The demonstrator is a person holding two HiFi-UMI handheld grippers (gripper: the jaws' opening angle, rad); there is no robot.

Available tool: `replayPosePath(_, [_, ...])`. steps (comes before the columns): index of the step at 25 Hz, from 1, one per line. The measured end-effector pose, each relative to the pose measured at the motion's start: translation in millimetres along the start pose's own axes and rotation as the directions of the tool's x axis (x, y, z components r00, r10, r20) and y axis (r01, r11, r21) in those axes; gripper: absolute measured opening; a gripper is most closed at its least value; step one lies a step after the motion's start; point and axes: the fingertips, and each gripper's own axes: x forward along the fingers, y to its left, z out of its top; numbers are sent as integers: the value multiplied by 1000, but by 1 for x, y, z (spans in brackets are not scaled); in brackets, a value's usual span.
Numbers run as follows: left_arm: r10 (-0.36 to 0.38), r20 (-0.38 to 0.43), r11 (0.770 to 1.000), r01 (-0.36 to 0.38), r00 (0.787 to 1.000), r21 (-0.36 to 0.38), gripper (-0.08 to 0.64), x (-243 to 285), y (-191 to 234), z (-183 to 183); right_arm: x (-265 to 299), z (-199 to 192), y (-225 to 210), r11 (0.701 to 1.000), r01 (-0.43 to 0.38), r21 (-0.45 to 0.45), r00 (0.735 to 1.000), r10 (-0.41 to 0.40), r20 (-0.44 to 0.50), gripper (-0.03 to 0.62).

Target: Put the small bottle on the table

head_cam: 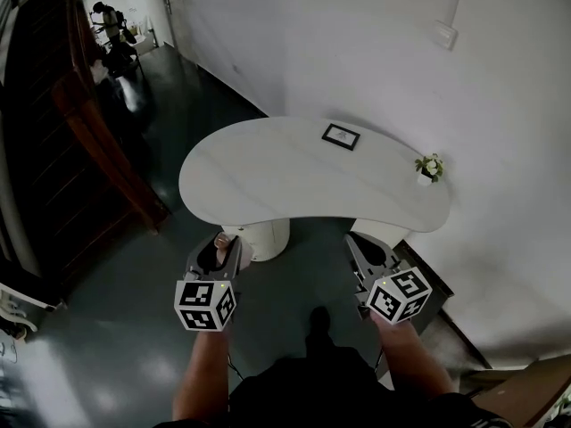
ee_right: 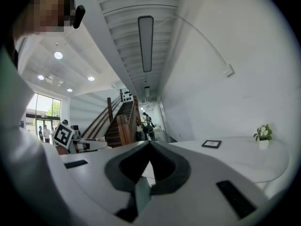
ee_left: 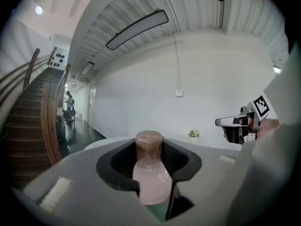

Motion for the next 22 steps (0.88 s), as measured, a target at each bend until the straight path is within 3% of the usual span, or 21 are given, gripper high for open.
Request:
replayPosePath(10, [29,-19,1000,-29,999,-6,152,136,-13,29,74,15,-120,998,-55,21,997,56,-43,-8])
replayPosePath(22, [28,21,1000,-28,999,10,152,207,-22,64,114,38,-171,993,-120,23,991,121,-55,-8])
